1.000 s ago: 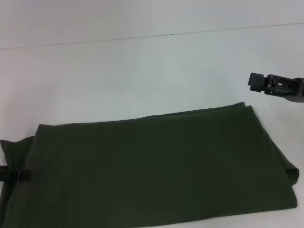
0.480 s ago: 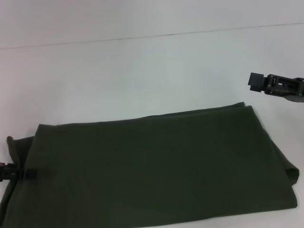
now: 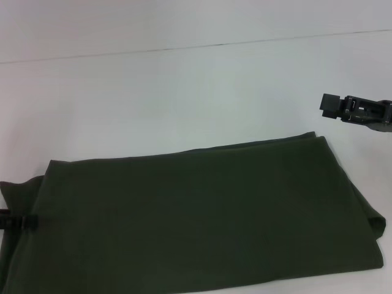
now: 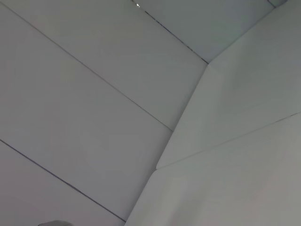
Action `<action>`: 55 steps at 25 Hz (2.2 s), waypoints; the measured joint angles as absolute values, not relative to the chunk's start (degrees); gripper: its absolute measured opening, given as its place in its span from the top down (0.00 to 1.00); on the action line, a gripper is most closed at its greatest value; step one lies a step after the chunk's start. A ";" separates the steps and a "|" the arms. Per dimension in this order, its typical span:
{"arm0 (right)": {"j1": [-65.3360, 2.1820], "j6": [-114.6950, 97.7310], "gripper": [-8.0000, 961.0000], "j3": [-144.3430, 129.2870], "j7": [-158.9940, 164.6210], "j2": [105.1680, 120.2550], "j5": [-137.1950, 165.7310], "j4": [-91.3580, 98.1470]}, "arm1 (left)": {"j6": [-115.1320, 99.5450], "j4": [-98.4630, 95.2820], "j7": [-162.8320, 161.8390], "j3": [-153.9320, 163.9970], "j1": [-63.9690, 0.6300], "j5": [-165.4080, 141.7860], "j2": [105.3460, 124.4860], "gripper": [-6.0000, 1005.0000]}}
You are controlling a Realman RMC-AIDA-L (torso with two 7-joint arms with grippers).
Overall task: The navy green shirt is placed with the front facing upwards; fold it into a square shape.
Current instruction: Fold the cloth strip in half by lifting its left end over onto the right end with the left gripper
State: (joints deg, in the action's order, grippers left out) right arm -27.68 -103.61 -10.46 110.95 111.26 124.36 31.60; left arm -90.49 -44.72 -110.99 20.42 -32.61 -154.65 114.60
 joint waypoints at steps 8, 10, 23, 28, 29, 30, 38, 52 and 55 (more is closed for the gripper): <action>-27.98 -103.61 0.03 -10.46 111.08 111.13 124.36 31.72 | -92.47 -44.47 -110.98 20.48 -32.97 -155.27 114.51 0.16; -28.09 -103.62 0.03 -10.46 111.09 111.08 124.36 31.73 | -93.13 -44.43 -110.82 20.48 -33.05 -155.02 114.51 0.16; -28.13 -103.62 0.03 -10.46 111.09 110.88 124.36 31.73 | -92.90 -44.19 -110.73 21.47 -33.73 -155.13 114.86 0.16; -28.13 -103.62 0.03 -10.46 111.09 110.90 124.36 31.71 | -93.00 -44.39 -110.74 21.89 -33.75 -154.82 114.96 0.16; -28.13 -103.62 0.03 -10.46 111.09 110.90 124.32 31.70 | -93.05 -44.52 -110.73 21.93 -33.75 -154.78 114.98 0.16; -28.12 -103.62 0.03 -10.46 111.09 110.91 124.17 31.69 | -93.11 -44.57 -110.74 22.10 -33.75 -154.77 115.00 0.16; -27.76 -103.62 0.03 -10.46 111.14 110.72 123.23 31.54 | -91.81 -44.56 -112.00 23.92 -33.66 -155.26 115.40 0.26; -27.68 -103.64 0.03 -10.46 111.18 110.64 123.01 31.47 | -91.58 -44.75 -112.25 24.17 -33.84 -155.28 115.58 0.88; -27.68 -103.60 0.03 -10.53 111.18 110.64 123.01 31.46 | -91.58 -44.77 -112.25 24.17 -33.86 -155.28 115.57 0.91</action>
